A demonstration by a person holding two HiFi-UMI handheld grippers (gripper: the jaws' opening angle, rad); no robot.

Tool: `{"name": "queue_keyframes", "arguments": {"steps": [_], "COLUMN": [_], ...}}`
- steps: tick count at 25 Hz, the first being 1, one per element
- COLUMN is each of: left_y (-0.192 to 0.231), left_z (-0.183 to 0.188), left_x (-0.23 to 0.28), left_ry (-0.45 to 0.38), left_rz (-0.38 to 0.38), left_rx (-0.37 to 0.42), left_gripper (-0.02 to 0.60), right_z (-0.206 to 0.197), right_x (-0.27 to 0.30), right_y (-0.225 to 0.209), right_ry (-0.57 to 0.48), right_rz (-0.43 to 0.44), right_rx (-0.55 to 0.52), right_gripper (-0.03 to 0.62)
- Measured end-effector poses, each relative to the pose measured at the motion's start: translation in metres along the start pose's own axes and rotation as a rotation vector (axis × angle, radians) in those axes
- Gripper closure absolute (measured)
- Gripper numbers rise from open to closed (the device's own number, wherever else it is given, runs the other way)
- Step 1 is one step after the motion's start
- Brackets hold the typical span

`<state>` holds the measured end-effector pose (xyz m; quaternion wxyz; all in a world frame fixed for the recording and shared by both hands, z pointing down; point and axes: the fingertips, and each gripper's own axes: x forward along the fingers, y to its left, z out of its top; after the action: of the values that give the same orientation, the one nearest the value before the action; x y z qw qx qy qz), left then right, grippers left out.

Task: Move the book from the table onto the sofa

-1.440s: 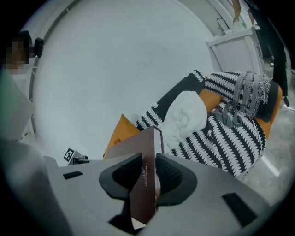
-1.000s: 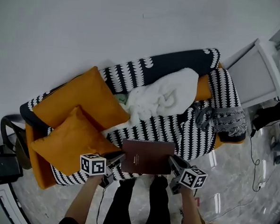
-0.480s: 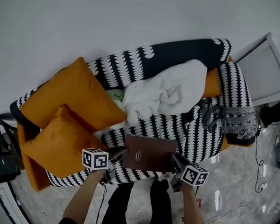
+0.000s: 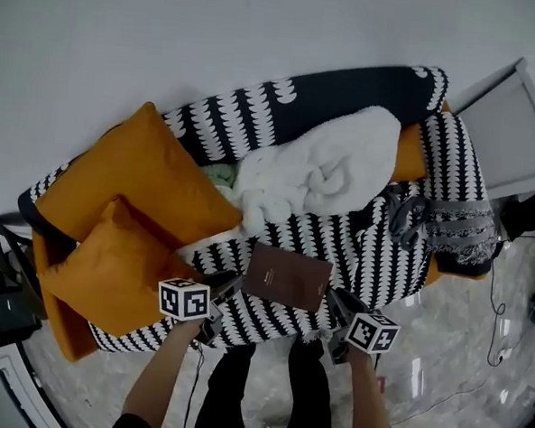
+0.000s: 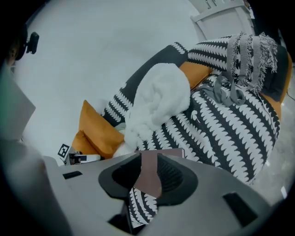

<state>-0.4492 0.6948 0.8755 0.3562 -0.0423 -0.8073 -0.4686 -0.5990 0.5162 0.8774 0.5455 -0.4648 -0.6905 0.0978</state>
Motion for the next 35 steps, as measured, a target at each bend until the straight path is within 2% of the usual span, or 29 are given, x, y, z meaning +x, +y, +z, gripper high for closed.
{"name": "queue_keyframes", "arguments": {"steps": [5,7,9,16,23,30,35], "left_y": [-0.023,-0.038,-0.050,-0.090,-0.171,-0.257,-0.304], "left_z": [0.004,0.004,0.004,0.010,0.024,0.050,0.061], "left_x": [-0.011,-0.019,-0.026,-0.050,-0.097,-0.154,-0.188], "left_ry": [-0.008,-0.013,-0.026,-0.068,-0.144,-0.266,-0.334], "left_rz": [-0.016,-0.035,-0.046,-0.065,-0.090,-0.118,-0.136], "left_rx": [0.028,0.034,0.040,0.085,0.201,0.348,0.426], "left_gripper": [0.477,0.477,0.501,0.549,0.566,0.566,0.566], "right_z": [0.009,0.013,0.015,0.021,0.049,0.079,0.091], "right_x": [-0.013,-0.024,-0.034,-0.060,-0.117,-0.182,-0.217], "right_y": [0.021,0.035,0.048,0.081,0.151,0.233,0.277], "right_ry": [-0.015,-0.037,-0.057,-0.088,-0.159,-0.237,-0.296], "right_rz": [0.020,0.023,0.027,0.063,0.136,0.214,0.253], "right_rx": [-0.017,-0.038,-0.053,-0.089,-0.194,-0.373,-0.439], "right_gripper": [0.477,0.512,0.539,0.566,0.569,0.569,0.571]}}
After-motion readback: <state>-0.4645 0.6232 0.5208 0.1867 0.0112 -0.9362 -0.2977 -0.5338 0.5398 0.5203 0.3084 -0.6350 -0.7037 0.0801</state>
